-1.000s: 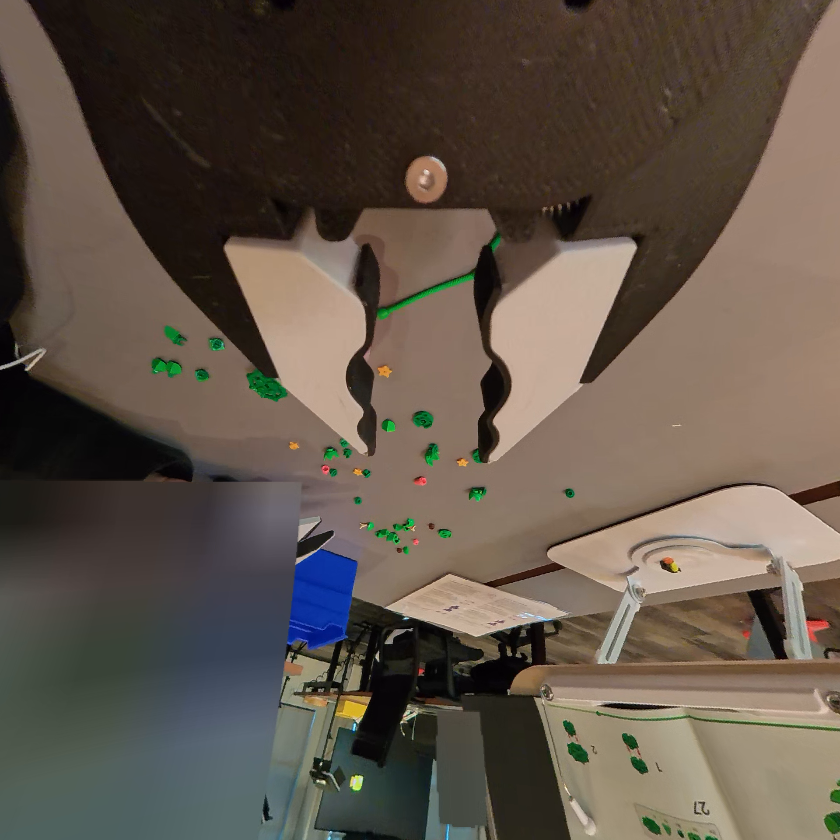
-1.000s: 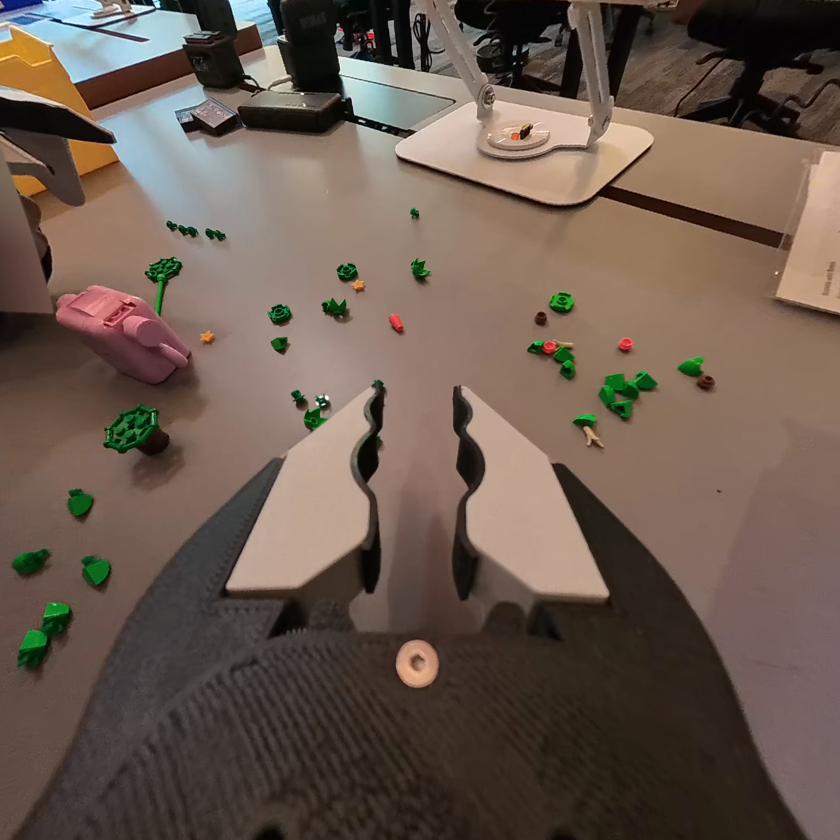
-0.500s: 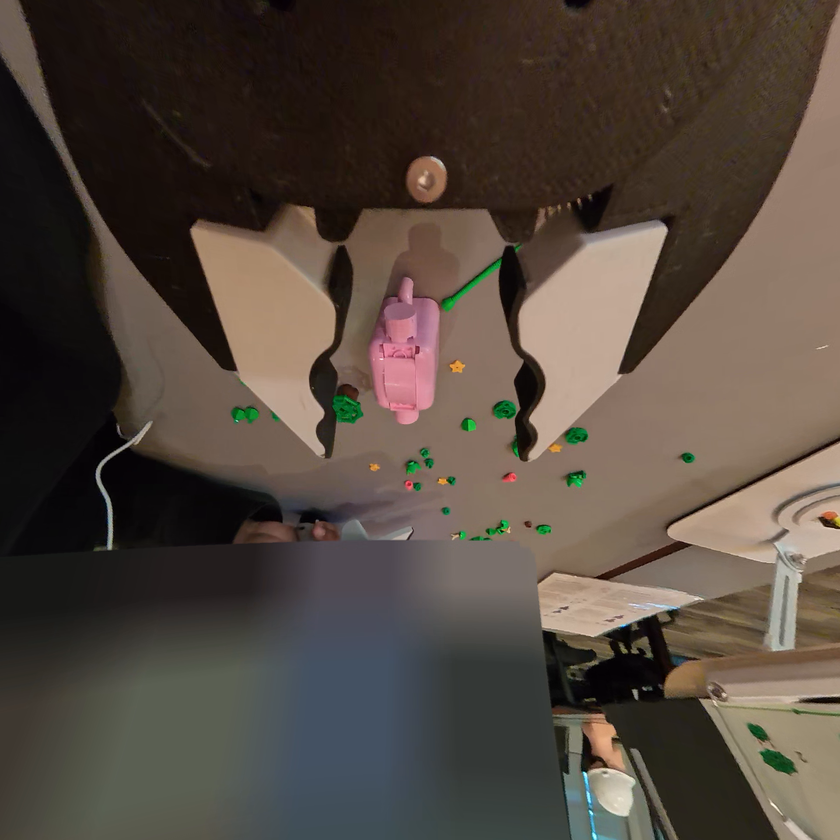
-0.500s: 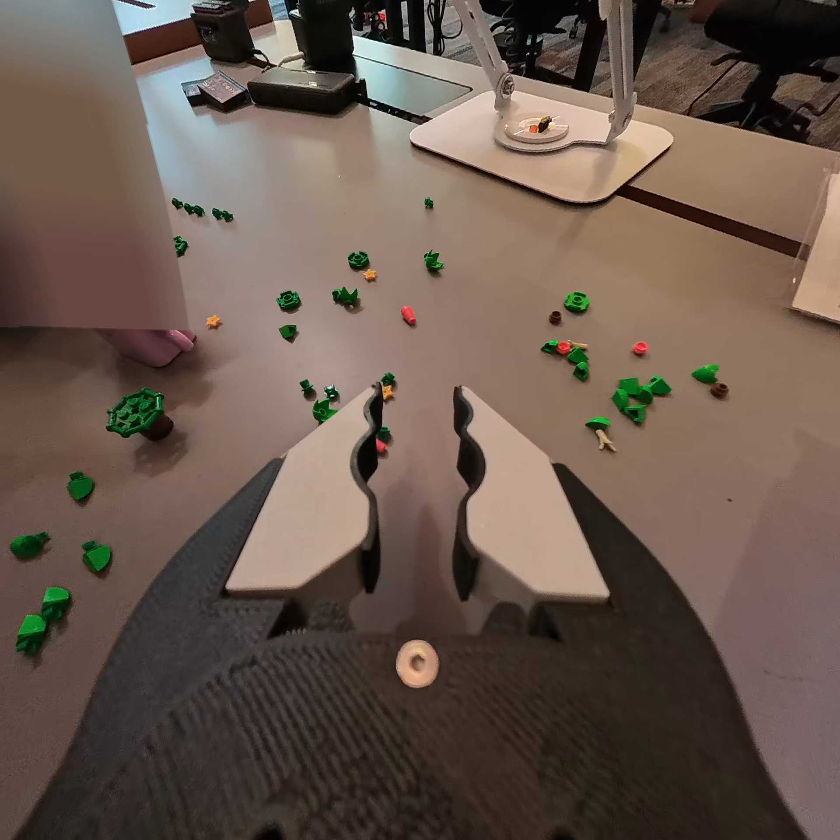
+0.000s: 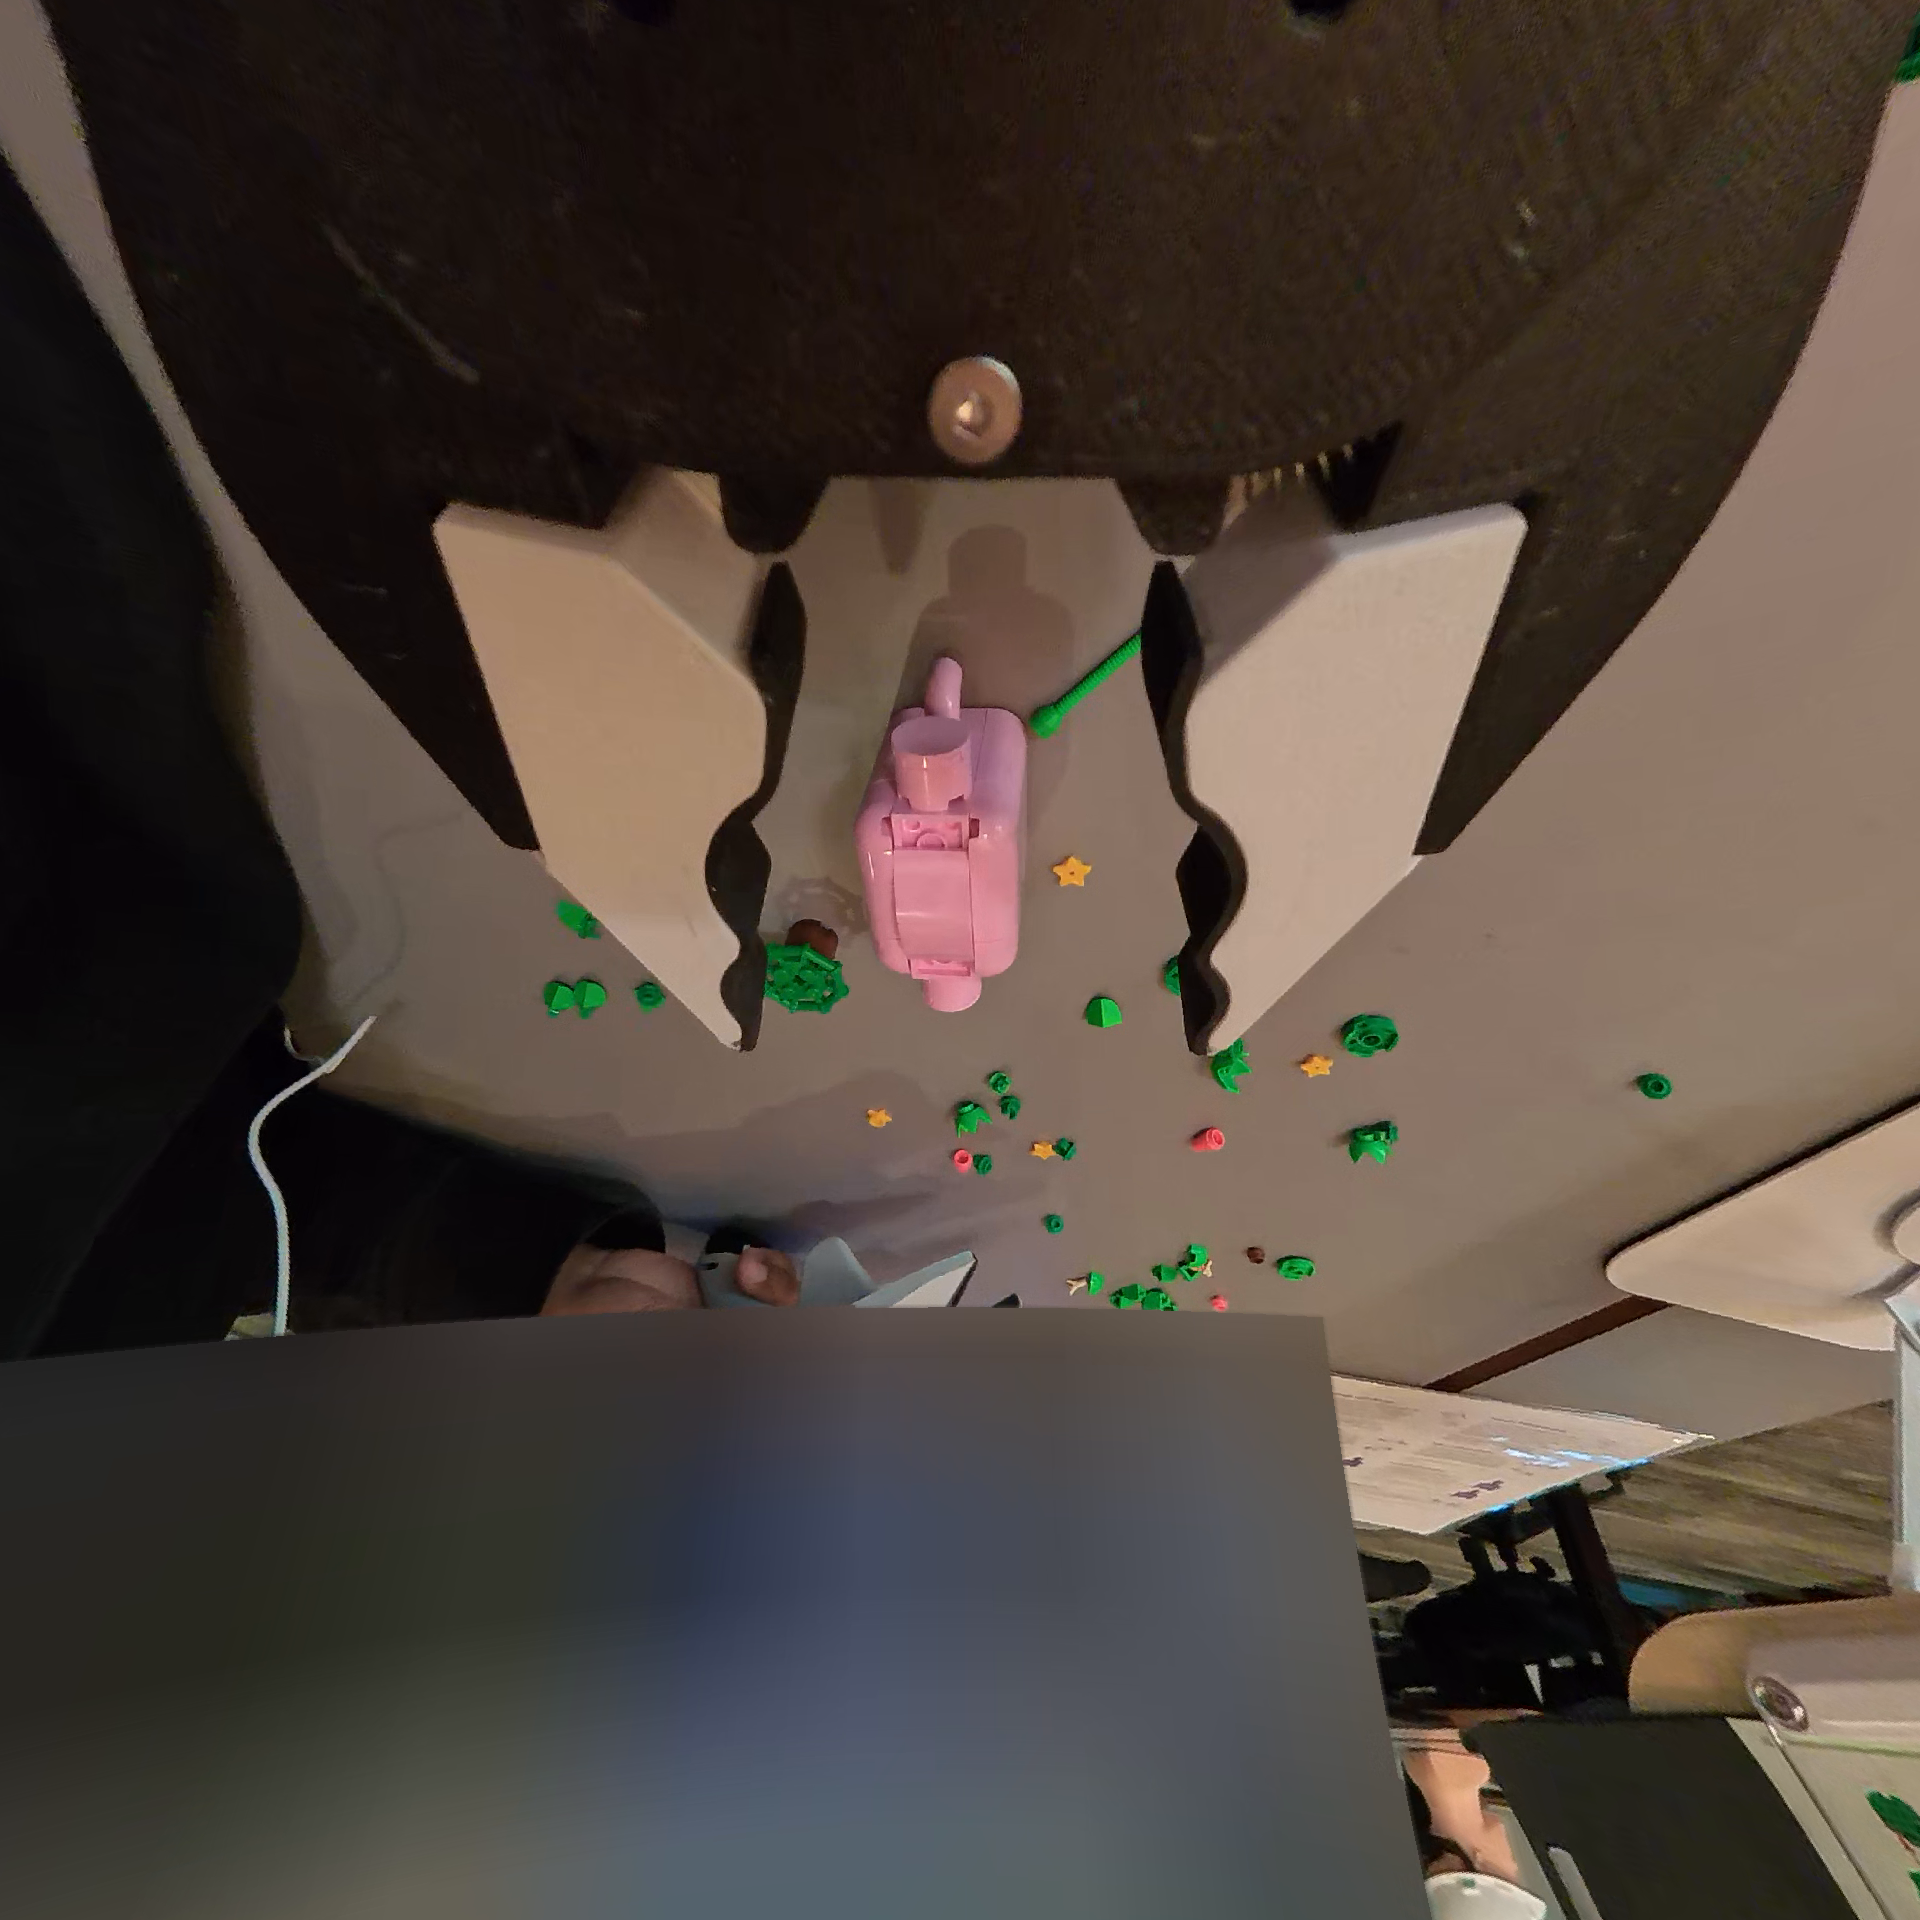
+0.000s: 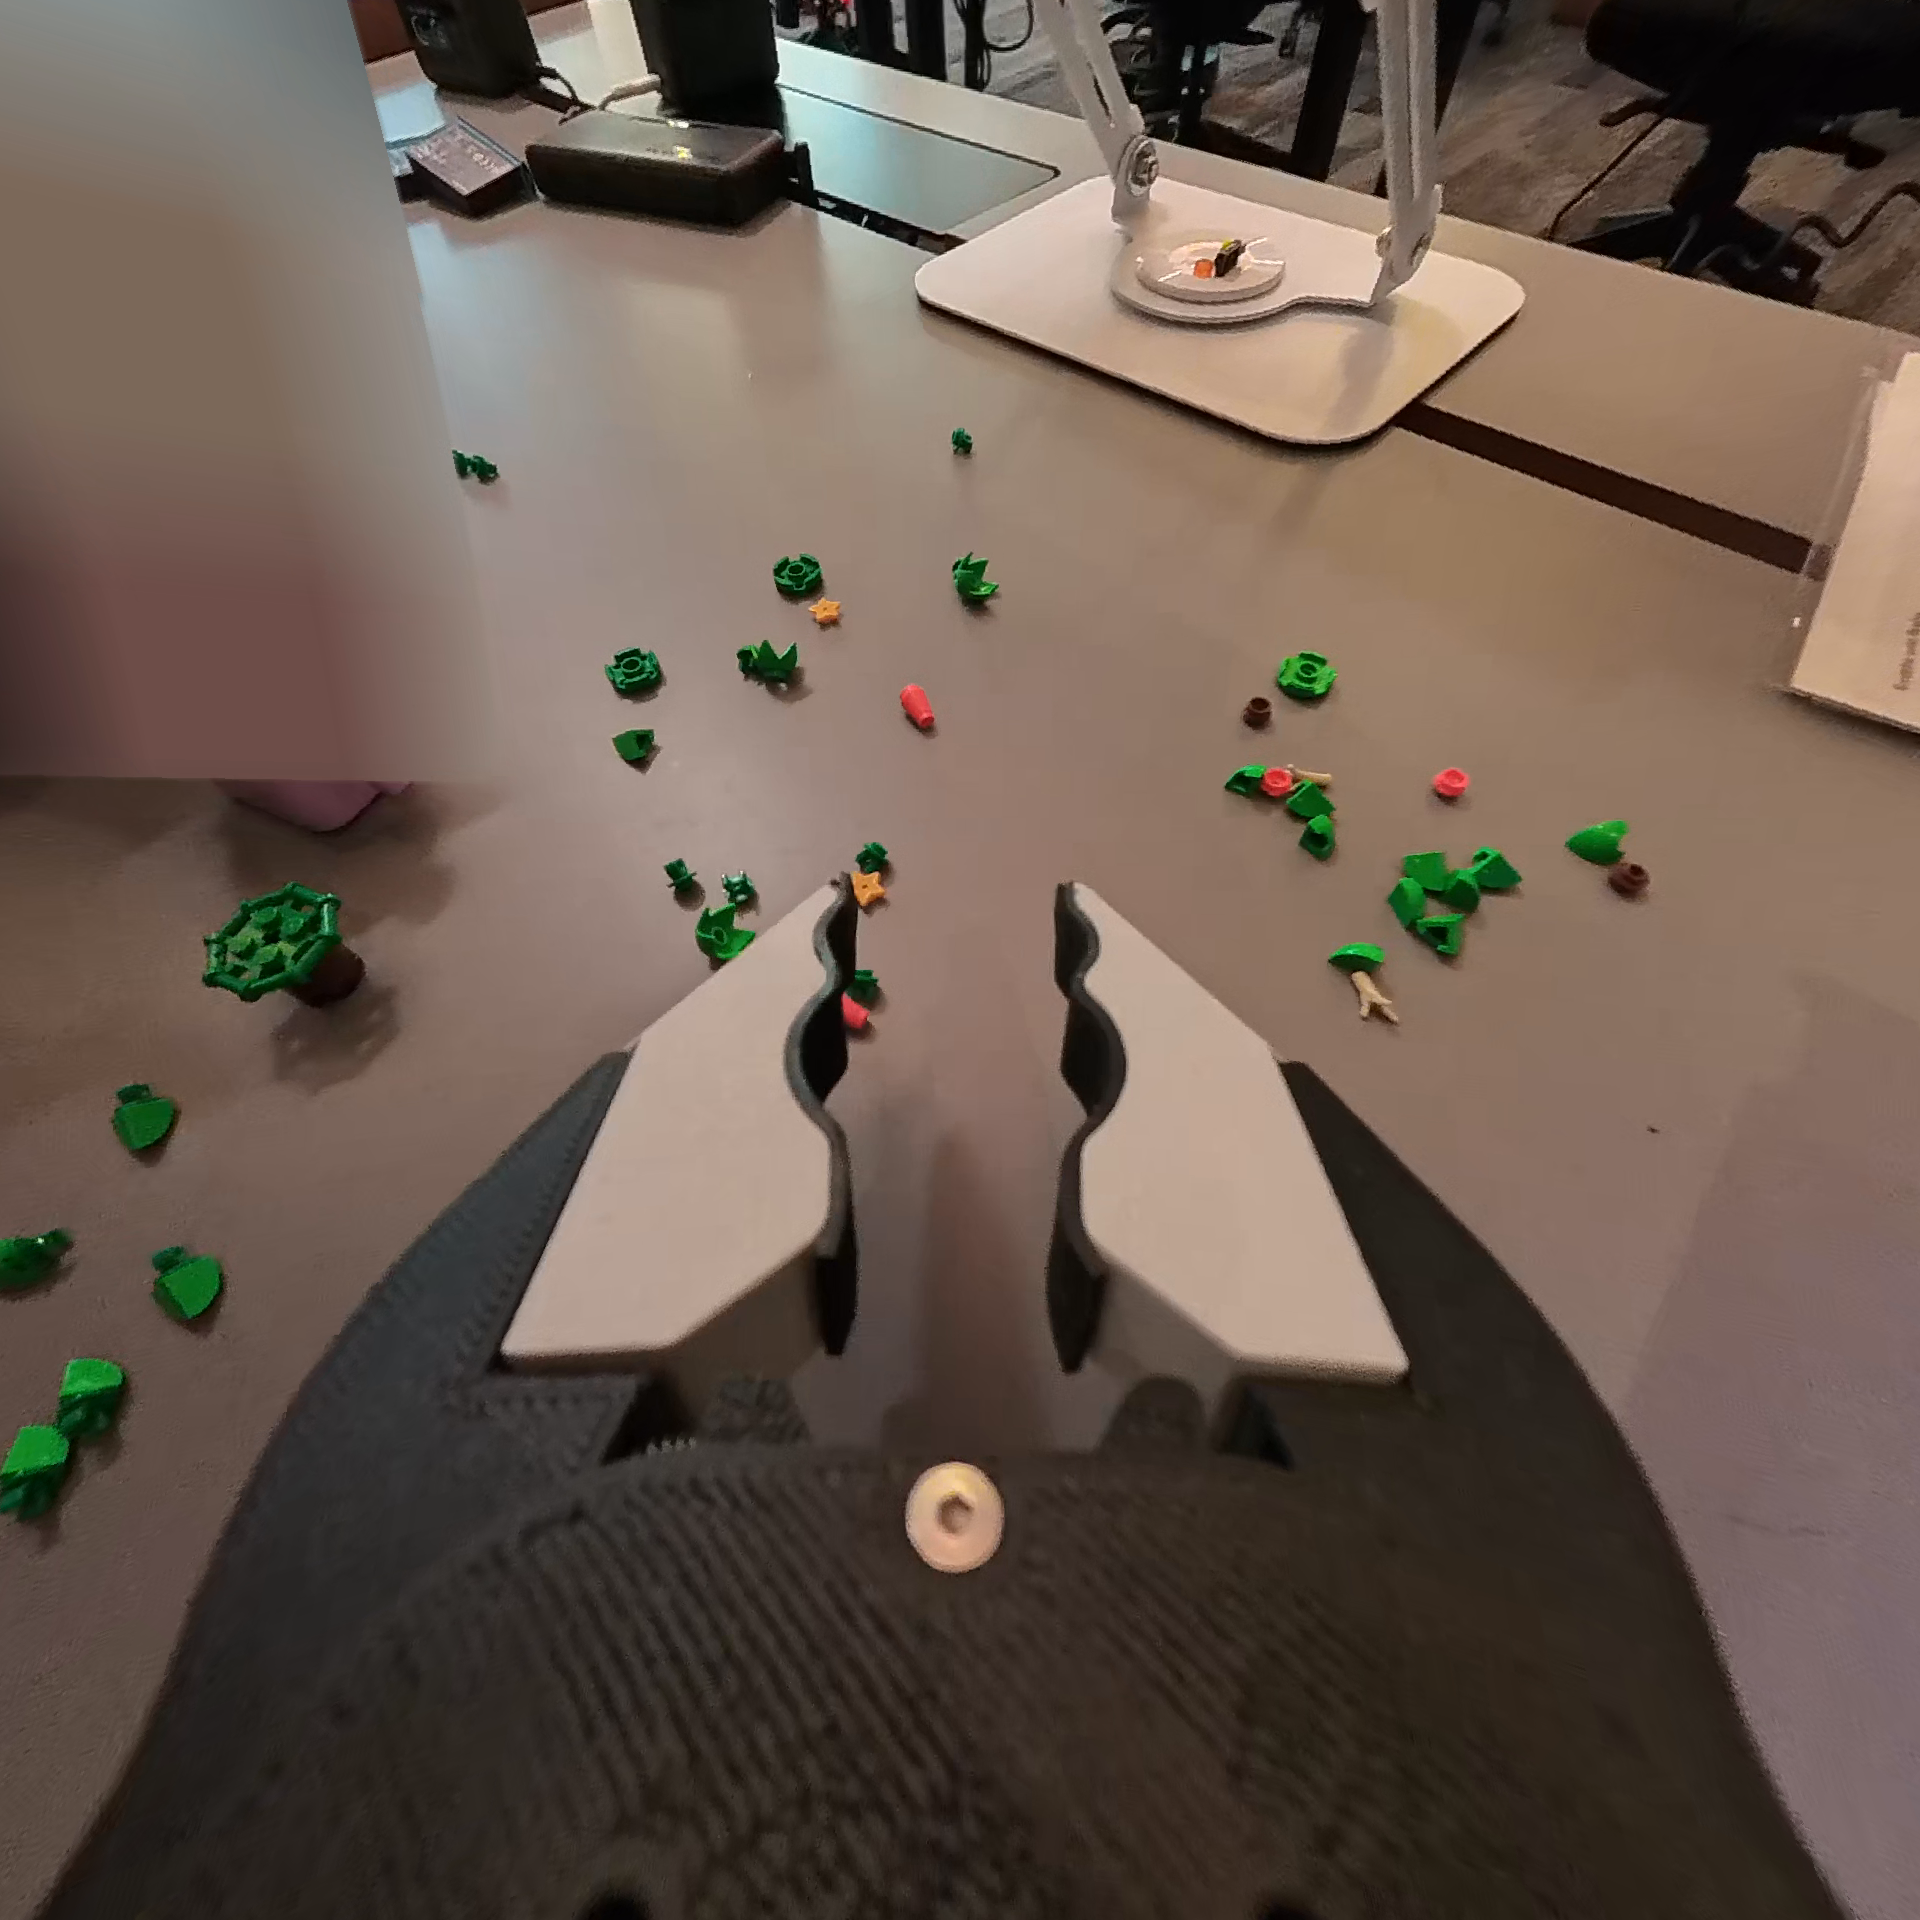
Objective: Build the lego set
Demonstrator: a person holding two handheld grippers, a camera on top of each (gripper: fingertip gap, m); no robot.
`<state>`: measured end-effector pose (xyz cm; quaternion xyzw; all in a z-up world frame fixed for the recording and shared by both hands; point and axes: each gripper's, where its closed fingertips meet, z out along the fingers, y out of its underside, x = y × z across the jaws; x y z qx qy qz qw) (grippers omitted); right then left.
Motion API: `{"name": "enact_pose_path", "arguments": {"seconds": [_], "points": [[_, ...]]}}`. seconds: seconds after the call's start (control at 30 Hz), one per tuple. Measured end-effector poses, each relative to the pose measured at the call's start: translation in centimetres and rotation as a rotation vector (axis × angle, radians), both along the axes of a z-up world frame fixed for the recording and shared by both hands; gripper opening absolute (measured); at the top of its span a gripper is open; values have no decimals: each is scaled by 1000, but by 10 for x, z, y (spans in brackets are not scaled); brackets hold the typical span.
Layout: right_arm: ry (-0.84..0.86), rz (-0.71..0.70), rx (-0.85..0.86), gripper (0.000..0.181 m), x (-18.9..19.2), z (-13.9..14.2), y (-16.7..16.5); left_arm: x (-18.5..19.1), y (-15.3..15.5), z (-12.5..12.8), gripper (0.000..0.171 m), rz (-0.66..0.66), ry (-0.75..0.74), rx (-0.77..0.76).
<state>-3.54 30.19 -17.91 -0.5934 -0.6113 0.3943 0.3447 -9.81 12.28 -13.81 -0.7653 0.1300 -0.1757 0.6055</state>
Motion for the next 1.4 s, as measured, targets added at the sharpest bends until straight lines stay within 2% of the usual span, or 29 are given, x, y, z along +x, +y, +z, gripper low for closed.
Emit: {"name": "enact_pose_path", "arguments": {"seconds": [0.5, 1.4], "points": [[-4, -7, -20, 38, 0, 0, 1, -7, 1, 2, 77, 29, -32, 8], [-14, -10, -56, 40, 0, -2, 3, -14, 5, -2, 86, 70, -52, -22]]}}
